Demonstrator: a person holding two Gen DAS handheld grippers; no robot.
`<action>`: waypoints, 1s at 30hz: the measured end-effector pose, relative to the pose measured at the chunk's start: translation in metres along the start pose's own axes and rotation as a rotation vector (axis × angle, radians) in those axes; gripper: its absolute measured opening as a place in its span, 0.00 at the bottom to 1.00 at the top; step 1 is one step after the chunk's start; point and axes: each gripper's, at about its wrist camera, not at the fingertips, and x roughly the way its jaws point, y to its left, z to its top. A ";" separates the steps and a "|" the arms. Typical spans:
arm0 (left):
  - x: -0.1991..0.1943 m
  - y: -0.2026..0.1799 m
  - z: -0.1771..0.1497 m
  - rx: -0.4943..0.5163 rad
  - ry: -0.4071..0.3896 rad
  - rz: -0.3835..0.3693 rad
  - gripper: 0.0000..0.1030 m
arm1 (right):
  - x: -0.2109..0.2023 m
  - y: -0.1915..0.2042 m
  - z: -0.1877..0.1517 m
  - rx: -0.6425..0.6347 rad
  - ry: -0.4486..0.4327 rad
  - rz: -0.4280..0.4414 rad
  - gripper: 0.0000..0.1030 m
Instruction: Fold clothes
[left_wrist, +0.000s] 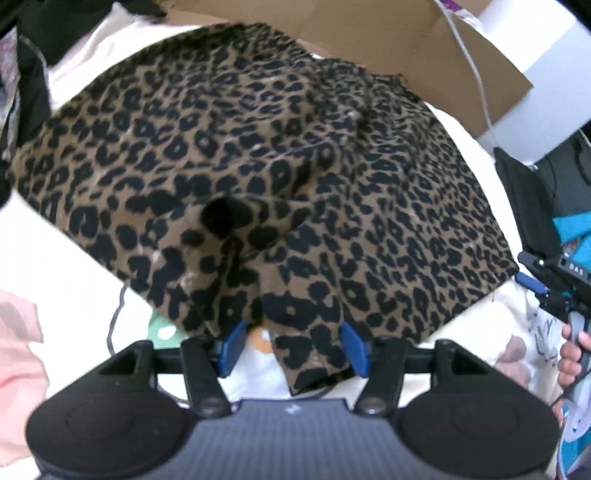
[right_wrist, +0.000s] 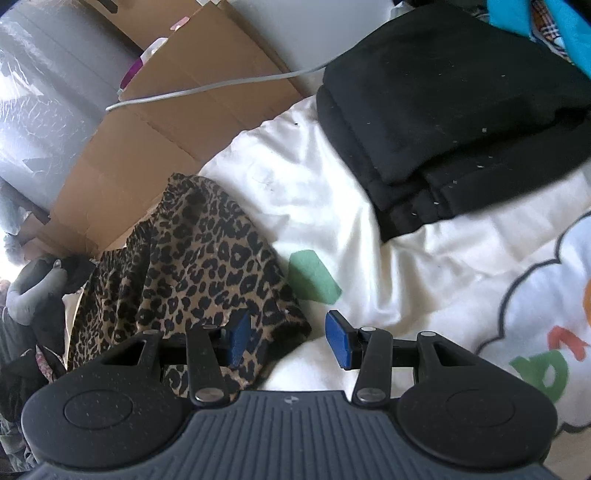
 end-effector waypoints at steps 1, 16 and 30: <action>0.003 0.003 -0.001 -0.011 0.004 -0.001 0.59 | 0.004 0.000 0.001 0.003 0.005 0.002 0.51; 0.006 0.013 -0.012 -0.157 0.049 -0.254 0.03 | 0.019 -0.016 0.003 0.190 0.042 0.067 0.02; 0.010 -0.023 -0.009 -0.140 0.078 -0.414 0.03 | -0.011 0.004 0.049 0.071 -0.080 0.039 0.02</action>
